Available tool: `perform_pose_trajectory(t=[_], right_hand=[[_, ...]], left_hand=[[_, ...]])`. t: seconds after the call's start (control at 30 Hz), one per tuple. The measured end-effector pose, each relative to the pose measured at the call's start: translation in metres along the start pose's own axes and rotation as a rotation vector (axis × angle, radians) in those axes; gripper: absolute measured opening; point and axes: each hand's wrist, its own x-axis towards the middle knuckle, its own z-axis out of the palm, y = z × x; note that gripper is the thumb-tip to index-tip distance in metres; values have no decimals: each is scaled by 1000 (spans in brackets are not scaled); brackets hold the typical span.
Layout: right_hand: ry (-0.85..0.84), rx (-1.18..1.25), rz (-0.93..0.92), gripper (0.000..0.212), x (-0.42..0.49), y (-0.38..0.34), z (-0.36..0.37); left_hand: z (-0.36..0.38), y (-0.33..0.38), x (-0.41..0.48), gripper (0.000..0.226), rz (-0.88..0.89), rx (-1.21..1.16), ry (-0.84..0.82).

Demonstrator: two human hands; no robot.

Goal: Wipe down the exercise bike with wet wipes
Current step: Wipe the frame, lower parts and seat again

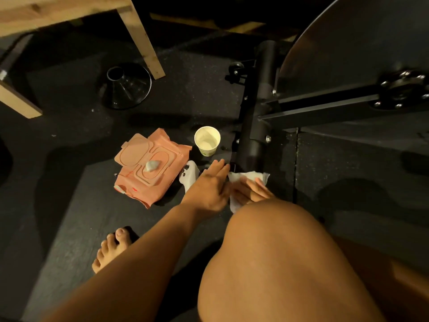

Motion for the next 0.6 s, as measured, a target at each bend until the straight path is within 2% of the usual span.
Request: perform_pose_trajectory(t=[0.07, 0.1, 0.2, 0.27, 0.37, 0.47, 0.53, 0.6], right_hand=[[31, 4, -62, 61, 1, 10, -19], [107, -28, -64, 56, 6, 14, -34], [265, -79, 94, 62, 27, 19, -85], [319, -119, 129, 59, 27, 6, -78], [321, -106, -46, 52, -10, -20, -42], [219, -175, -168, 53, -18, -4, -40], [252, -140, -27, 51, 9, 12, -64], [299, -219, 102, 55, 36, 21, -88]], left_hand=[[4, -3, -1, 67, -8, 98, -44], [5, -6, -1, 64, -18, 165, -72], [10, -13, -2, 65, -49, 298, -120], [13, -15, -1, 66, -54, 348, -142], [17, -16, 0, 71, -73, 412, -152], [19, -16, 1, 76, -84, 477, -192], [17, -17, 3, 77, -86, 518, -207], [17, -16, 3, 77, -88, 525, -208]])
